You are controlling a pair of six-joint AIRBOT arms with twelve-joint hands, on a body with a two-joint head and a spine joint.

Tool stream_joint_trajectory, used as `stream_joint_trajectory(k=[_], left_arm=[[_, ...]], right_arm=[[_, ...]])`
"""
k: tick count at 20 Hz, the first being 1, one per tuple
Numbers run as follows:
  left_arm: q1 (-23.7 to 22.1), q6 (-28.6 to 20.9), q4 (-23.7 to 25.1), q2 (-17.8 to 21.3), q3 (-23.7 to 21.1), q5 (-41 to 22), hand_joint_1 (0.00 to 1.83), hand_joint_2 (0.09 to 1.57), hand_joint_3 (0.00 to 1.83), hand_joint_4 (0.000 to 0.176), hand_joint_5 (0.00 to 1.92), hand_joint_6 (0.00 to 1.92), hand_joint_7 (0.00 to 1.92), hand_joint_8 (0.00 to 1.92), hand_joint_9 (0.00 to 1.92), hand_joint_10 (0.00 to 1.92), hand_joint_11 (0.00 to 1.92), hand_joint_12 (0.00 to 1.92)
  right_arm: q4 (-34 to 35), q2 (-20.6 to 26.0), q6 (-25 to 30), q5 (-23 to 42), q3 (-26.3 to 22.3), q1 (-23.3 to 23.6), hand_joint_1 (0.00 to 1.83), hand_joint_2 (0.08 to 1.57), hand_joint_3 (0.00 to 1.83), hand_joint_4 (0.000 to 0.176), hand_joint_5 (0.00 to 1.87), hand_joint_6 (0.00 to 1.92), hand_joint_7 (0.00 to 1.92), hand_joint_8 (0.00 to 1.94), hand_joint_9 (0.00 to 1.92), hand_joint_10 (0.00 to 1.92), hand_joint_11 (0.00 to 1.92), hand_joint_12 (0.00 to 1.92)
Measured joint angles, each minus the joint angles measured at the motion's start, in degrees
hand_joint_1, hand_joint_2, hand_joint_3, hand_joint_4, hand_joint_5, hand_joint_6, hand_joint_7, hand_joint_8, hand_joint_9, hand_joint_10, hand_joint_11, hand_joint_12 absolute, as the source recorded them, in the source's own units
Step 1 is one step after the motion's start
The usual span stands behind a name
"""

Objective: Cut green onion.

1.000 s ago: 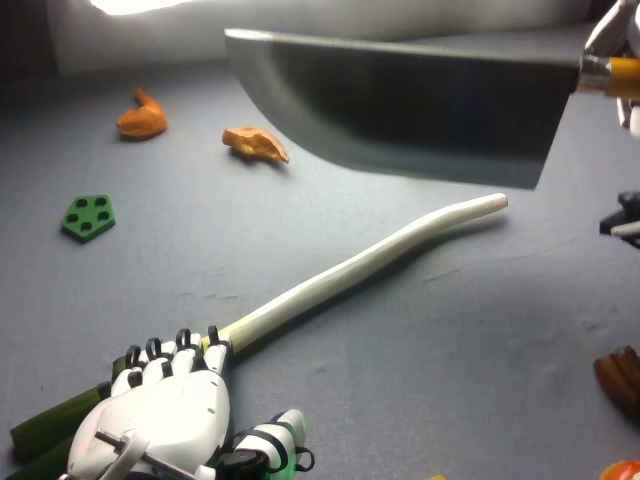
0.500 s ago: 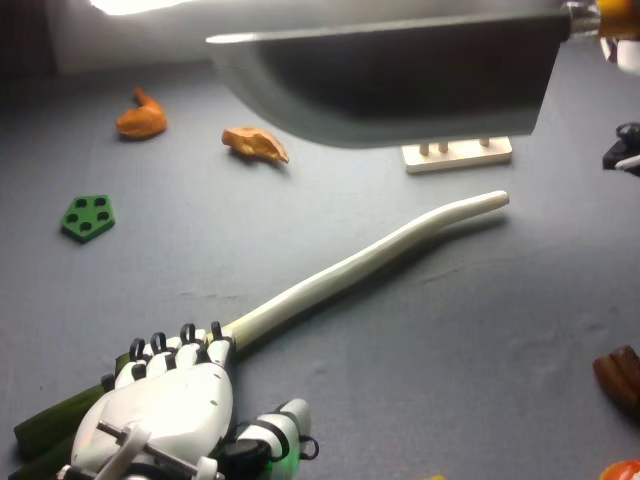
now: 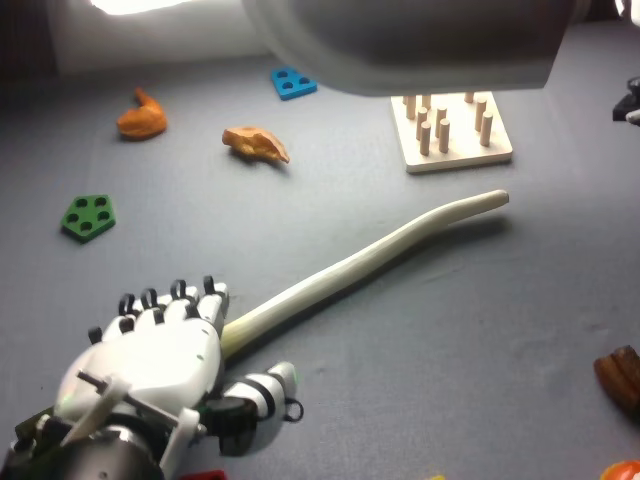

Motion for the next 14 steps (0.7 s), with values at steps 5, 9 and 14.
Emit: stream_joint_trajectory(k=[5, 9, 14], left_arm=[[-3.04, 4.72, 2.16, 3.85, 0.20, -5.42, 0.11, 1.37, 0.00, 0.012, 0.02, 0.01, 0.00, 0.00, 0.00, 0.00, 0.00, 0.00], [-5.68, 8.04, 2.45, 6.71, 0.68, -9.38, 0.15, 1.38, 0.00, 0.018, 0.01, 0.00, 0.00, 0.00, 0.00, 0.00, 0.03, 0.01], [-7.41, 10.54, 3.10, 8.92, 0.98, -14.27, 0.20, 1.36, 0.00, 0.012, 0.05, 0.01, 0.02, 0.01, 0.00, 0.00, 0.00, 0.00]], right_arm=[[-1.81, -3.80, 5.95, 1.14, 8.87, -1.11, 1.60, 0.73, 0.86, 0.176, 1.39, 1.92, 1.55, 1.94, 1.62, 1.92, 1.71, 1.92], [-4.02, -6.25, 8.28, 1.40, 13.20, -2.34, 1.60, 0.75, 0.86, 0.176, 1.38, 1.92, 1.55, 1.94, 1.62, 1.92, 1.71, 1.92], [-6.71, -6.67, 10.34, 1.81, 14.36, -2.82, 1.58, 0.77, 0.83, 0.176, 1.38, 1.92, 1.54, 1.94, 1.61, 1.92, 1.71, 1.92]])
